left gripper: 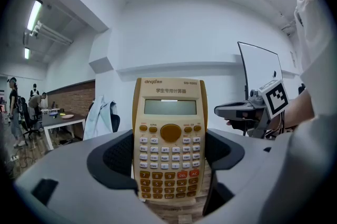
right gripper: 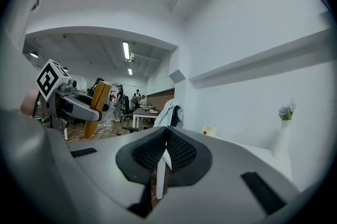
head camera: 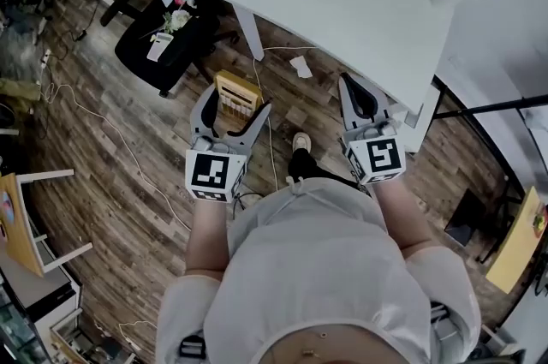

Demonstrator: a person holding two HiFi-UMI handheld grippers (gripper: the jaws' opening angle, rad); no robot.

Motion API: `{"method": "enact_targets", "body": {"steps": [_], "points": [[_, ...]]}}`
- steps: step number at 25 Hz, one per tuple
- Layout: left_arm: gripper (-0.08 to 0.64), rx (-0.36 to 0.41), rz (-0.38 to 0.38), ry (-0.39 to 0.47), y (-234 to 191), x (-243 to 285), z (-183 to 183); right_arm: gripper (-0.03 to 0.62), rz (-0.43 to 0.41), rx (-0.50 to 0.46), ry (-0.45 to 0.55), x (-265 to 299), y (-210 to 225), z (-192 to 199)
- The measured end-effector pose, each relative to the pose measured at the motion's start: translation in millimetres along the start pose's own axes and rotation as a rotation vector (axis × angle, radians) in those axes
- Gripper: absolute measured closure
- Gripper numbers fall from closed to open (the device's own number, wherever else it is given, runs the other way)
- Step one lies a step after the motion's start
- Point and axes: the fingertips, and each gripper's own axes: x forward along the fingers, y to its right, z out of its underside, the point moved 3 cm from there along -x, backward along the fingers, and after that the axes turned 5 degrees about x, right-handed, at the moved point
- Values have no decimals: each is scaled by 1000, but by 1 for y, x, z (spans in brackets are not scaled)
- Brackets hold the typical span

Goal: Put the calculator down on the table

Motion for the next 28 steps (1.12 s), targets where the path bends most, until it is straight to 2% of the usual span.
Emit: {"method": "enact_targets", "body": {"steps": [7, 11, 17, 24, 28], "points": [[163, 38, 46, 12, -34, 118, -19, 588, 45, 33, 12, 80, 79, -4], [163, 16, 102, 13, -36, 167, -29, 588, 99, 36, 15, 101, 115, -6], [163, 26, 203, 12, -41, 233, -36, 588, 170, 37, -6, 123, 151, -3], [163, 97, 357, -25, -60, 319, -21, 587, 295, 85, -57, 167, 188, 15], [163, 103, 429, -67, -76, 369, -2, 586, 349, 93, -67, 201, 206, 27]]}}
